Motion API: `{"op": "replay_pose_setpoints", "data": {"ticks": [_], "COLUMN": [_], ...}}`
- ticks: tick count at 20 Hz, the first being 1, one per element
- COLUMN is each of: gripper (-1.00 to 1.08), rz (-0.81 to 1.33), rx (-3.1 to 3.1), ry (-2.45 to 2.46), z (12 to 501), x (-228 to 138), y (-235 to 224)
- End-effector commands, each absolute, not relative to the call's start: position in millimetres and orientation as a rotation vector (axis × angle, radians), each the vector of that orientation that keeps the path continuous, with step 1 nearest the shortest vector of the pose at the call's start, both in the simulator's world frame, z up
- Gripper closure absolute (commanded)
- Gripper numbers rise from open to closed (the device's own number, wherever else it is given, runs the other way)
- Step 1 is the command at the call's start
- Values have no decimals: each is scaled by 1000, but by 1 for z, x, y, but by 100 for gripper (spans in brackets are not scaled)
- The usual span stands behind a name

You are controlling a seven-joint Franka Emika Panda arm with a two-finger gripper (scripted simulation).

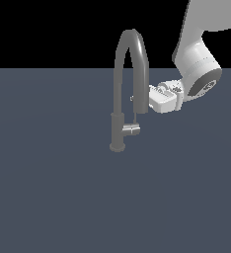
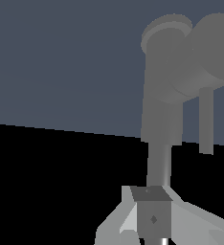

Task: Turn on the faucet by rotating a designated handle.

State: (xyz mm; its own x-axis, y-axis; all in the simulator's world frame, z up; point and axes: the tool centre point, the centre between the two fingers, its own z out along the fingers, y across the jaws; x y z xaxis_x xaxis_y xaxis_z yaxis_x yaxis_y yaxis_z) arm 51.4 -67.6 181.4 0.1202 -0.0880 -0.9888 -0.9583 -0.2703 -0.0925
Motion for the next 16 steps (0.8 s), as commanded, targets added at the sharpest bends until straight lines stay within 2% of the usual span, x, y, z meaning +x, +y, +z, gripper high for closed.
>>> {"op": "replay_pose_setpoints", "data": {"ticks": [1, 8, 16], "gripper": [108, 108, 108], "rz": [1295, 1336, 1339], "rx": [-1463, -1347, -1338], "ry": [1086, 1119, 1122], "z": [165, 137, 136], "x": [52, 50, 48], "y": [-66, -62, -62]}}
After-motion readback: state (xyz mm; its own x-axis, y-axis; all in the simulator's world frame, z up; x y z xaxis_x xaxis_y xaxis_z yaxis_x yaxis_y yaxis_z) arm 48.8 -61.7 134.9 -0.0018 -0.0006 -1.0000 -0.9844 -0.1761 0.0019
